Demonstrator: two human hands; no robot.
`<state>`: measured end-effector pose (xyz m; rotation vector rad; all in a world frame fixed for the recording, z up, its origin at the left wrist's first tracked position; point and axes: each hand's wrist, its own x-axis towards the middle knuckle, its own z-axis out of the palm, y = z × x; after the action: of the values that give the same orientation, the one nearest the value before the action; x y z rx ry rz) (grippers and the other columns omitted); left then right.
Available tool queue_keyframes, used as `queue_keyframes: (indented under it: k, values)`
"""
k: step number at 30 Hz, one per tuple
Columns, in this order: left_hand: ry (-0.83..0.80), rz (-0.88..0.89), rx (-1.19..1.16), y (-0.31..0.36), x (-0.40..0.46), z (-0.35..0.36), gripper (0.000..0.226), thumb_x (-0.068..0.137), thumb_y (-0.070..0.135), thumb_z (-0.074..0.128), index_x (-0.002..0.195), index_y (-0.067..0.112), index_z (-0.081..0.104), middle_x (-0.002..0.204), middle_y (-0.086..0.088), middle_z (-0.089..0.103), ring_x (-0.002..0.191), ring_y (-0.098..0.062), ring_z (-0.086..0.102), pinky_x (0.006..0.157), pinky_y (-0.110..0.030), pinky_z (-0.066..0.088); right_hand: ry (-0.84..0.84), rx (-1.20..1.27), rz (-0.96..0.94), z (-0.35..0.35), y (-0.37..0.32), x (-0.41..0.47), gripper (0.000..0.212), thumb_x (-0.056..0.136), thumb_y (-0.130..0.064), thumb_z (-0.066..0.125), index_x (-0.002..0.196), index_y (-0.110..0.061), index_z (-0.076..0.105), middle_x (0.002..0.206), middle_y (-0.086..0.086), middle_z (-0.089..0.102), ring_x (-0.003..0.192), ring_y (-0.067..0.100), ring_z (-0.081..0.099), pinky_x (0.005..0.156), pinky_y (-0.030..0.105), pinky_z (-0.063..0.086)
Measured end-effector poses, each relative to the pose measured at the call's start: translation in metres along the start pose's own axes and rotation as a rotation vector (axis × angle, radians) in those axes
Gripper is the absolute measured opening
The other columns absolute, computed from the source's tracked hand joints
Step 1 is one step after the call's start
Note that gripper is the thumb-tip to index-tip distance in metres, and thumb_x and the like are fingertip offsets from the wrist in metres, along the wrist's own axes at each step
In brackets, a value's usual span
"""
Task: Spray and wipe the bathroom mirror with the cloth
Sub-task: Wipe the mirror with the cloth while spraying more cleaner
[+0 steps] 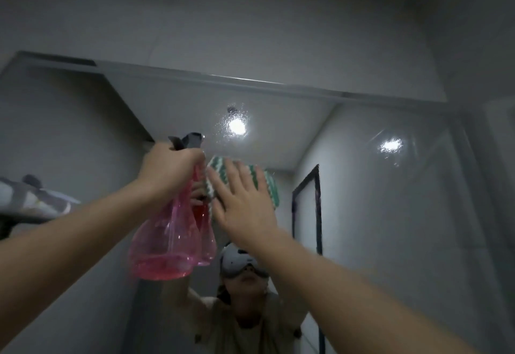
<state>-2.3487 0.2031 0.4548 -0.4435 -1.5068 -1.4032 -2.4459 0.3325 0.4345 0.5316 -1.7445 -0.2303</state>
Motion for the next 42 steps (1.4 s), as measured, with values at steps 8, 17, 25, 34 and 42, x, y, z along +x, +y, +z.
queue_keyframes:
  k: [8, 17, 25, 34, 42]
  values:
    - [-0.044, -0.164, 0.099, -0.040, -0.055, -0.034, 0.048, 0.055, 0.026, 0.057, 0.084, -0.012, 0.064, 0.076, -0.029, 0.064, 0.067, -0.023, 0.056, 0.063, -0.034, 0.039, -0.100, -0.017, -0.192, 0.026, -0.051, -0.069, 0.052, 0.085, -0.046, 0.034, 0.133, -0.031, 0.052, 0.145, 0.005, 0.044, 0.133, 0.026, 0.041, 0.111, 0.051, 0.020]
    - [-0.020, 0.013, 0.174, -0.010, 0.009, -0.051, 0.041, 0.052, 0.029, 0.056, 0.081, 0.004, 0.070, 0.083, -0.017, 0.072, 0.082, -0.034, 0.069, 0.076, -0.047, 0.052, -0.034, -0.086, -0.087, -0.021, 0.026, 0.059, 0.053, 0.100, -0.045, 0.021, 0.151, -0.035, 0.005, 0.160, 0.001, 0.003, 0.146, 0.021, 0.003, 0.115, 0.043, -0.004]
    - [-0.093, 0.220, 0.154, 0.007, 0.074, -0.078, 0.040, 0.060, 0.025, 0.060, 0.094, 0.005, 0.068, 0.090, -0.015, 0.072, 0.079, -0.025, 0.070, 0.079, -0.041, 0.050, 0.078, -0.015, 0.305, -0.050, 0.077, 0.168, 0.055, 0.099, -0.040, 0.024, 0.151, -0.029, 0.011, 0.159, 0.005, 0.008, 0.144, 0.026, 0.010, 0.114, 0.049, 0.005]
    - [-0.014, 0.198, 0.050, -0.005, 0.089, -0.097, 0.012, 0.082, 0.005, 0.059, 0.087, -0.001, 0.068, 0.095, -0.021, 0.070, 0.079, -0.031, 0.067, 0.064, -0.034, 0.049, 0.055, -0.034, -0.039, -0.020, -0.046, 0.162, 0.054, 0.098, -0.040, 0.028, 0.150, -0.027, 0.018, 0.156, 0.008, 0.017, 0.142, 0.027, 0.014, 0.113, 0.047, 0.005]
    - [0.034, 0.109, 0.066, -0.045, 0.045, -0.107, 0.013, 0.079, -0.002, 0.055, 0.077, 0.007, 0.065, 0.087, -0.017, 0.069, 0.083, -0.033, 0.064, 0.067, -0.033, 0.045, -0.072, -0.095, -0.233, 0.006, -0.105, 0.063, 0.051, 0.093, -0.040, 0.027, 0.143, -0.032, 0.036, 0.153, 0.008, 0.029, 0.141, 0.026, 0.025, 0.115, 0.049, 0.011]
